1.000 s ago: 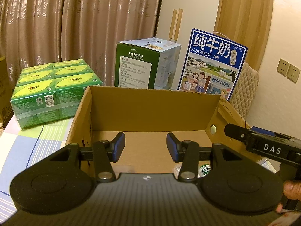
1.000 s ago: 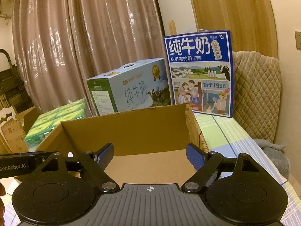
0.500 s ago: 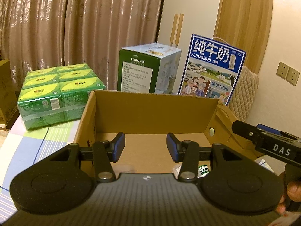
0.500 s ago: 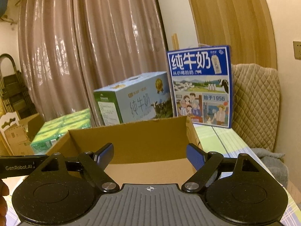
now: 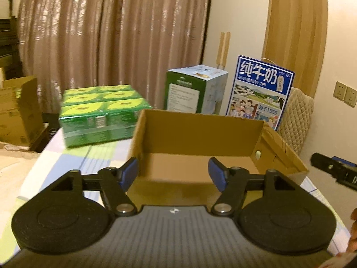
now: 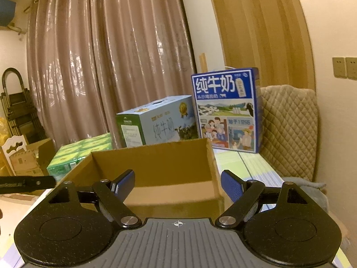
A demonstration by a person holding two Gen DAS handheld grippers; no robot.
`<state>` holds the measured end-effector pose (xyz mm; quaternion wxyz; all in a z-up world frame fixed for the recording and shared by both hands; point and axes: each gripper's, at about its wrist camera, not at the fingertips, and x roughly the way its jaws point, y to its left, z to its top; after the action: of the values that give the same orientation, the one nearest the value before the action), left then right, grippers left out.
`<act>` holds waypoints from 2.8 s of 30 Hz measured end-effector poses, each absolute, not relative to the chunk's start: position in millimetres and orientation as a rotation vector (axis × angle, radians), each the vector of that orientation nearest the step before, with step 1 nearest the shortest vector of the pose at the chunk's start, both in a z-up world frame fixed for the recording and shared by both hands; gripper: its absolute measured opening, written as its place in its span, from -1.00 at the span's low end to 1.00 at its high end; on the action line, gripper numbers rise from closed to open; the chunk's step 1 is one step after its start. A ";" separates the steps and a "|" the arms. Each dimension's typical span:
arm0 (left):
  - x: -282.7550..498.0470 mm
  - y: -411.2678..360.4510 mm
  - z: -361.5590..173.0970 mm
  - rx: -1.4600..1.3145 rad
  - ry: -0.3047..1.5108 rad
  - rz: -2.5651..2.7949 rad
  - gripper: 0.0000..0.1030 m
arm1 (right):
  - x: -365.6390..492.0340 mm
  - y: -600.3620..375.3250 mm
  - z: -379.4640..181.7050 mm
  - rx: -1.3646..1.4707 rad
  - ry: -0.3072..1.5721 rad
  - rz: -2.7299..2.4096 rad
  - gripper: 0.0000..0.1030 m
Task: Organize rigid objects
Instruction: 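Move both open tools back toward the remaining items on the table, then move the right tool over the white tube while the left tool approaches the white square charger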
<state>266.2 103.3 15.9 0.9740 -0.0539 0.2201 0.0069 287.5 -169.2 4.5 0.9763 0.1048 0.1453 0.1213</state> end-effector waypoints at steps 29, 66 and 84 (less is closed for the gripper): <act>134.9 116.7 -57.7 -0.023 0.542 0.056 0.60 | 177.6 -157.1 -70.3 0.067 0.527 0.320 0.58; 201.4 129.7 -81.1 -0.062 0.674 0.019 0.60 | 231.7 -44.8 -124.3 -0.144 0.662 0.443 -0.29; 199.0 129.6 -82.7 -0.060 0.671 0.028 0.60 | 225.8 -76.5 -111.1 -0.159 0.655 0.359 -0.62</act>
<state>199.0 129.6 -82.7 0.9436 -0.0293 0.3294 0.0135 225.8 -76.5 -111.1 0.9280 -0.0775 0.3197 0.1751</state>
